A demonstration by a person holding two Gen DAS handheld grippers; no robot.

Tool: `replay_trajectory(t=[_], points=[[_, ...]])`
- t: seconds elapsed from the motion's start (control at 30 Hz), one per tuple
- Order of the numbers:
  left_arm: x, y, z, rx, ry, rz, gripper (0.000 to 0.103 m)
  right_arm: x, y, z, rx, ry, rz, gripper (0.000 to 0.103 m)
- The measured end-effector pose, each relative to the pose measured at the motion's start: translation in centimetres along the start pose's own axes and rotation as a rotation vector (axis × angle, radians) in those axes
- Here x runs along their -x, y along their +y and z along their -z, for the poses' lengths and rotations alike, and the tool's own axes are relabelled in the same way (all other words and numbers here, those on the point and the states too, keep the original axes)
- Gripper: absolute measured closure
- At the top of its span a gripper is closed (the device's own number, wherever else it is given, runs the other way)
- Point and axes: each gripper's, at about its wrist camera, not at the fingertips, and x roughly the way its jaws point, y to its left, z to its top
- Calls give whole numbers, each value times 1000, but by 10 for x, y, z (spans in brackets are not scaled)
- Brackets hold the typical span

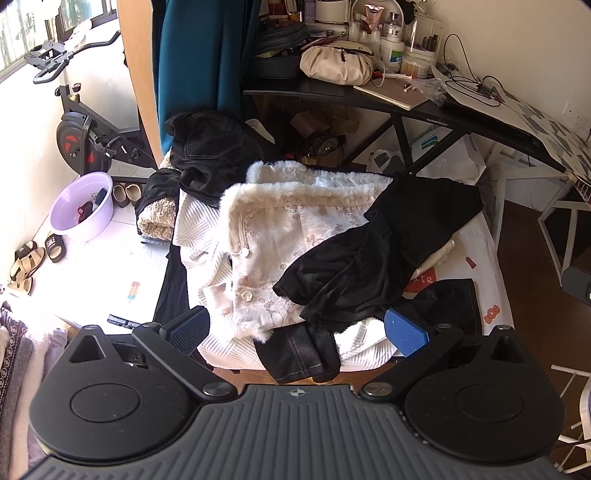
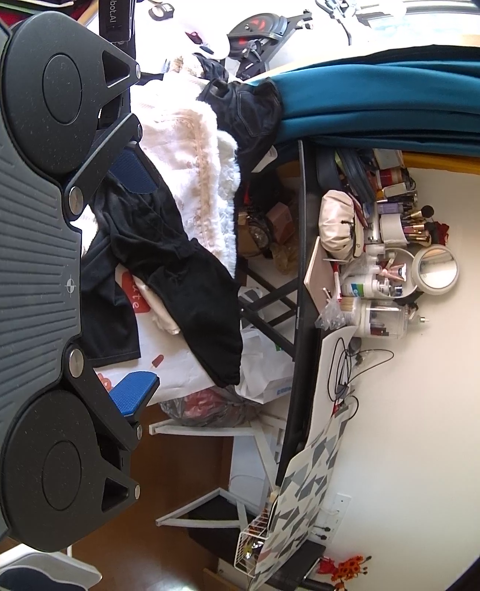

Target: Fold clothes

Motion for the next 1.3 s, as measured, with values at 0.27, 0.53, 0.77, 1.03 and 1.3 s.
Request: replay_trajectory(t=[0.27, 0.53, 0.77, 1.03, 1.3], points=[[-33, -28, -16, -13, 40, 27, 0, -33, -24, -9, -21, 37, 16, 1], [-87, -76, -57, -41, -3, -41, 0, -112, -75, -42, -36, 62, -18, 1], [-146, -82, -114, 122, 18, -122, 0, -223, -147, -80, -77, 88, 1, 1], [-176, -66, -131, 280, 90, -337, 0, -349, -210, -106, -66, 189, 3, 1], [-174, -39, -109, 353, 157, -440, 0, -438, -177, -105, -13, 302, -6, 5]])
